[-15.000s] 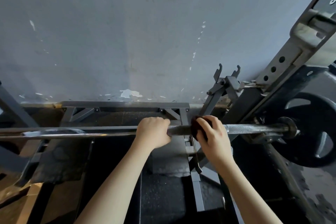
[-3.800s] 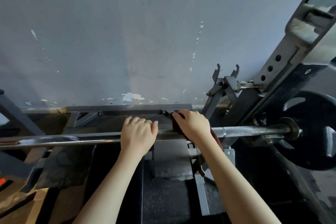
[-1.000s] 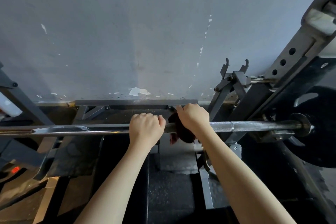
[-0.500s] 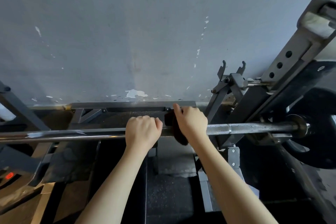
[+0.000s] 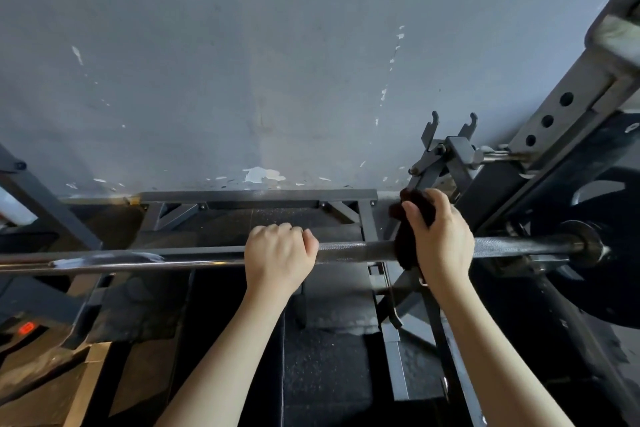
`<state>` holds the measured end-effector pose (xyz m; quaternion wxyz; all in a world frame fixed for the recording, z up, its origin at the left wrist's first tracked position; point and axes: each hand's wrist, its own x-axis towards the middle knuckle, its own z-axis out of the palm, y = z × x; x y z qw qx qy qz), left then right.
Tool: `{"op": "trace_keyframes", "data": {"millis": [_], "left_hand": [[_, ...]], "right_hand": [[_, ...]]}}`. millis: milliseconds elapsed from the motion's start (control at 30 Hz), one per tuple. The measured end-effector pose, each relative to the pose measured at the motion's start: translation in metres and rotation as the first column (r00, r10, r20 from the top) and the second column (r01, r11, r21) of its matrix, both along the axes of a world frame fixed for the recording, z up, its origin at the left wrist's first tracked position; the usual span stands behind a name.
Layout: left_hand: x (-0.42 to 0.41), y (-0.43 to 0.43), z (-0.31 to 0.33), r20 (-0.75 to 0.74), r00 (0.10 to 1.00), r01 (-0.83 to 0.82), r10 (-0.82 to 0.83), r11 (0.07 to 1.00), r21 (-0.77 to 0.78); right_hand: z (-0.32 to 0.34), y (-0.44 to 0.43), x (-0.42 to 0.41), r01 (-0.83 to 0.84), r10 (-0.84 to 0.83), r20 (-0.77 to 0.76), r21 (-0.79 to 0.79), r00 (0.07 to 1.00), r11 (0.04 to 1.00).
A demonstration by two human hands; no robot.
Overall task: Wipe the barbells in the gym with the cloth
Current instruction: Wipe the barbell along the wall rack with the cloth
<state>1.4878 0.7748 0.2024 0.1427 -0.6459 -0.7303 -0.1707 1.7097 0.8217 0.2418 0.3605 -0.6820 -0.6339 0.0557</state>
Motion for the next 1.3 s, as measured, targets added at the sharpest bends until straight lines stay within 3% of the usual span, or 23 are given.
{"op": "trace_keyframes", "data": {"millis": [133, 200, 267, 333, 467, 600, 667, 733, 800, 900, 1000, 1067, 1133, 1200, 1233, 1300], "left_hand": [[0.002, -0.004, 0.000, -0.002, 1.000, 0.014, -0.014, 1.000, -0.010], [0.002, -0.004, 0.001, -0.004, 1.000, 0.006, -0.006, 1.000, -0.004], [0.002, -0.003, 0.001, 0.004, 1.000, 0.003, -0.003, 1.000, -0.016], [0.002, -0.005, 0.002, -0.001, 1.000, -0.003, 0.003, 0.999, -0.032], [0.002, -0.005, 0.002, -0.008, 1.000, -0.002, 0.002, 1.000, -0.024], [0.002, -0.004, 0.002, 0.000, 1.000, 0.005, -0.005, 1.000, -0.018], [0.002, -0.005, 0.002, -0.001, 1.000, 0.003, -0.003, 1.000, -0.011], [0.002, -0.005, 0.002, -0.002, 1.000, 0.000, 0.000, 1.000, -0.011], [0.003, -0.004, 0.002, -0.004, 1.000, -0.008, 0.008, 1.000, -0.011], [0.002, -0.003, 0.001, 0.004, 1.000, -0.007, 0.007, 1.000, -0.017], [0.002, -0.005, 0.002, 0.006, 1.000, -0.005, 0.005, 1.000, -0.031], [0.003, -0.006, 0.002, 0.003, 1.000, -0.001, 0.001, 0.999, -0.038], [0.003, -0.006, 0.002, -0.005, 1.000, -0.002, 0.002, 0.999, -0.033], [0.002, -0.006, 0.001, -0.002, 1.000, -0.002, 0.002, 0.999, -0.039], [0.002, -0.006, 0.001, 0.003, 1.000, -0.003, 0.003, 0.999, -0.045], [0.002, -0.006, 0.000, 0.009, 1.000, -0.006, 0.006, 0.999, -0.052]], "right_hand": [[0.005, -0.022, -0.022, -0.162, 0.184, -0.088, 0.213, 0.979, 0.964], [-0.009, -0.033, -0.031, -0.368, 0.376, -0.016, 0.176, 0.926, 0.913], [-0.023, -0.039, -0.030, -0.474, 0.460, 0.130, 0.109, 0.878, 0.874], [-0.023, -0.030, -0.021, -0.424, 0.397, 0.215, 0.099, 0.892, 0.900], [-0.020, -0.024, -0.030, -0.249, 0.247, 0.150, -0.008, 0.957, 0.968], [-0.032, -0.032, -0.052, -0.380, 0.339, 0.339, 0.059, 0.878, 0.923], [-0.036, -0.026, -0.033, -0.490, 0.413, 0.406, 0.104, 0.816, 0.866], [-0.042, -0.016, -0.007, -0.500, 0.385, 0.459, 0.156, 0.800, 0.852], [-0.042, -0.008, 0.005, -0.373, 0.265, 0.392, 0.229, 0.881, 0.899], [-0.041, -0.018, -0.027, -0.183, 0.138, 0.172, 0.282, 0.975, 0.942], [-0.045, -0.040, -0.056, -0.334, 0.291, 0.184, 0.287, 0.939, 0.898], [-0.033, -0.035, -0.049, -0.382, 0.351, 0.167, 0.222, 0.921, 0.897], [-0.009, -0.027, -0.039, -0.233, 0.239, -0.022, 0.151, 0.971, 0.961], [0.022, -0.023, -0.029, -0.051, 0.066, -0.258, 0.062, 0.964, 0.997], [0.039, -0.023, -0.024, -0.026, 0.018, -0.340, -0.018, 0.940, 0.999], [0.066, -0.026, -0.013, -0.091, 0.000, -0.346, -0.246, 0.938, 0.965]]}}
